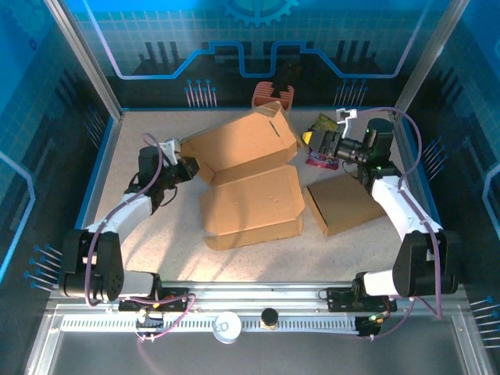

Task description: Fold the paper box

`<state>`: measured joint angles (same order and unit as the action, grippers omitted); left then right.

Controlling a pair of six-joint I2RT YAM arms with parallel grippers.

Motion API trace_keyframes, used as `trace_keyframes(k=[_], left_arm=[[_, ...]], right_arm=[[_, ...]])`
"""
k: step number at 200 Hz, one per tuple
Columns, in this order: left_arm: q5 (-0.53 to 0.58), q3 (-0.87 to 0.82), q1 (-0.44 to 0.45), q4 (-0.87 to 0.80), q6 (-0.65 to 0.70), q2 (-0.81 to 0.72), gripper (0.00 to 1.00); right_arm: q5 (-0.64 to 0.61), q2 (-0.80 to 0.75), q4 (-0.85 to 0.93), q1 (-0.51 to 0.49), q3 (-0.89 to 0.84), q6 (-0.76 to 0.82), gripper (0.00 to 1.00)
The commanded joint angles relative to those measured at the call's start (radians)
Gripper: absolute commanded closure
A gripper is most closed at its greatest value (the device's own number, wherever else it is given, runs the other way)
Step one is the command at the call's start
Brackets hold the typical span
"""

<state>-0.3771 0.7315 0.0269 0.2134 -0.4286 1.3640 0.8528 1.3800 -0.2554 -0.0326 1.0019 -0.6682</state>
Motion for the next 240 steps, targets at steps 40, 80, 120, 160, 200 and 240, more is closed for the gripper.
trace_keyframes(k=[40, 80, 120, 160, 200, 240], left_arm=[[-0.084, 0.056, -0.012, 0.001, -0.03, 0.036, 1.0], [-0.096, 0.065, -0.012, -0.01, -0.026, 0.049, 1.0], [-0.102, 0.077, -0.012, -0.023, -0.019, 0.059, 1.0], [-0.1, 0.082, -0.01, -0.039, -0.016, 0.064, 1.0], [-0.093, 0.088, -0.009, -0.054, -0.01, 0.058, 1.0], [-0.081, 0.094, 0.005, -0.078, 0.009, 0.049, 1.0]], right_arm=[[0.048, 0.039, 0.027, -0.049, 0.111, 0.156, 0.42], [0.04, 0.043, 0.064, -0.075, 0.137, 0.22, 0.42], [0.0, 0.06, 0.167, -0.114, 0.199, 0.314, 0.42], [-0.068, 0.051, 0.244, -0.162, 0.229, 0.395, 0.43], [-0.24, 0.024, 0.374, -0.23, 0.262, 0.521, 0.43], [-0.416, 0.011, 0.452, -0.3, 0.304, 0.614, 0.46]])
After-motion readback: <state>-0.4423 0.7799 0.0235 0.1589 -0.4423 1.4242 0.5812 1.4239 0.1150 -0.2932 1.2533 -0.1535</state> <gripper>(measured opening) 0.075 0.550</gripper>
